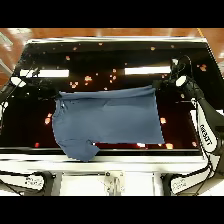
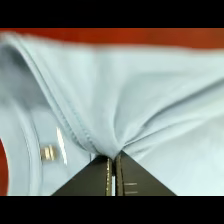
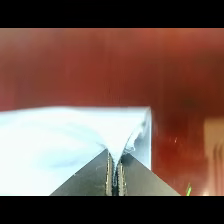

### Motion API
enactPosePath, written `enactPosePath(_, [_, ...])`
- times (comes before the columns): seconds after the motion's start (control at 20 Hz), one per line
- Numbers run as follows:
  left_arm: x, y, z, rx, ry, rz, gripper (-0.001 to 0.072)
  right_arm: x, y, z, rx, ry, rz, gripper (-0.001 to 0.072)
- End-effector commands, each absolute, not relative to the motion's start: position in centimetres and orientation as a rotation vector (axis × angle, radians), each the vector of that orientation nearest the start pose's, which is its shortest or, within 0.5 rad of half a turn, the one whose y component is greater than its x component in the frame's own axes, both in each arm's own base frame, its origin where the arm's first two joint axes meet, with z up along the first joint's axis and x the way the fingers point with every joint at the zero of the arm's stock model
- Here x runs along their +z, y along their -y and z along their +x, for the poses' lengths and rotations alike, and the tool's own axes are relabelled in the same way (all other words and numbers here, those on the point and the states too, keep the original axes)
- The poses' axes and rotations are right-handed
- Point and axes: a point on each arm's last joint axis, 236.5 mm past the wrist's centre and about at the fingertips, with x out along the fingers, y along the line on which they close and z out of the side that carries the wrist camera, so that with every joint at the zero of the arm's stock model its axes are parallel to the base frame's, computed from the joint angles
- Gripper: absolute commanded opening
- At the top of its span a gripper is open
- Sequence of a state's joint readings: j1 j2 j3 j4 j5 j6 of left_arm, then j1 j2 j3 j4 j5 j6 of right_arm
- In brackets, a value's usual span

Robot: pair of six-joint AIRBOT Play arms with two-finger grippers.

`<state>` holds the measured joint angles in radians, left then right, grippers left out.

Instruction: Fold the shirts.

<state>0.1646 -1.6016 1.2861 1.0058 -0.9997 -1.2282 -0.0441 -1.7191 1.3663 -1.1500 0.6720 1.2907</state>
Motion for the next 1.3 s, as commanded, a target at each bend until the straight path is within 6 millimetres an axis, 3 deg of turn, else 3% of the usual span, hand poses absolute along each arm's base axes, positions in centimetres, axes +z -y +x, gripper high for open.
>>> enactPosePath(0.0, [-6.8, 3.0, 42.6, -0.227, -1.374, -0.419, 0.004, -9.1, -4.3, 49.4, 0.189, -1.21, 0.253, 0.0069])
enactPosePath(0.2, [-7.8, 3.0, 42.0, -0.178, -1.421, -0.475, 0.0043, -10.1, -4.4, 48.9, 0.161, -1.245, 0.298, 0.0069])
enactPosePath(0.25, [-7.7, 3.1, 41.8, -0.184, -1.429, -0.479, 0.0097, -10.0, -4.5, 49.0, 0.155, -1.243, 0.314, 0.0094])
enactPosePath(0.3, [-7.6, 3.2, 41.5, -0.192, -1.442, -0.48, 0.021, -9.7, -4.8, 49.1, 0.159, -1.236, 0.333, 0.0232])
enactPosePath(0.35, [-7.2, 3.3, 41.1, -0.204, -1.464, -0.48, 0.0314, -9.4, -4.8, 49.2, 0.162, -1.234, 0.337, 0.0453])
enactPosePath(0.4, [-6.6, 3.2, 40.6, -0.216, -1.486, -0.483, 0.0415, -8.6, -4.6, 49.0, 0.17, -1.24, 0.333, 0.0531])
enactPosePath(0.45, [-5.7, 2.8, 40.1, -0.229, -1.512, -0.487, 0.0473, -7.3, -4.1, 48.8, 0.173, -1.24, 0.319, 0.0532])
enactPosePath(0.55, [-3.2, 1.2, 39.0, -0.234, -1.552, -0.491, 0.0473, -4.3, -1.9, 47.6, 0.156, -1.244, 0.272, 0.0532])
enactPosePath(0.6, [-2.0, 0.1, 38.1, -0.222, -1.566, -0.475, 0.0472, -3.2, -0.2, 46.3, 0.132, -1.271, 0.233, 0.0532])
enactPosePath(0.75, [0.2, -3.4, 33.4, -0.135, -1.61, -0.426, 0.0473, -2.1, 6.5, 37.8, 0.023, -1.527, 0.167, 0.0532])
enactPosePath(0.8, [0.0, -3.5, 31.3, -0.117, -1.621, -0.456, 0.0483, -2.2, 7.2, 35.5, 0.029, -1.582, 0.227, 0.0532])
enactPosePath(0.85, [-0.8, -3.1, 28.9, -0.088, -1.649, -0.512, 0.0609, -2.4, 7.0, 33.8, 0.06, -1.592, 0.327, 0.0537])
enactPosePath(0.9, [-2.2, -2.2, 26.3, -0.074, -1.675, -0.564, 0.0684, -2.6, 6.4, 33.1, 0.095, -1.561, 0.44, 0.0568])
enactPosePath(0.95, [-3.8, -1.4, 24.2, -0.069, -1.689, -0.591, 0.0684, -2.8, 5.9, 32.8, 0.109, -1.514, 0.541, 0.0619])
enactPosePath(1.05, [-6.7, 0.0, 20.9, -0.041, -1.705, -0.656, 0.0684, -3.3, 5.1, 32.6, 0.125, -1.438, 0.679, 0.0619])
enactPosePath(1.25, [-9.4, 4.4, 19.0, -0.134, -1.681, -0.811, 0.0655, -4.4, 3.7, 31.8, 0.166, -1.435, 0.736, 0.0619])
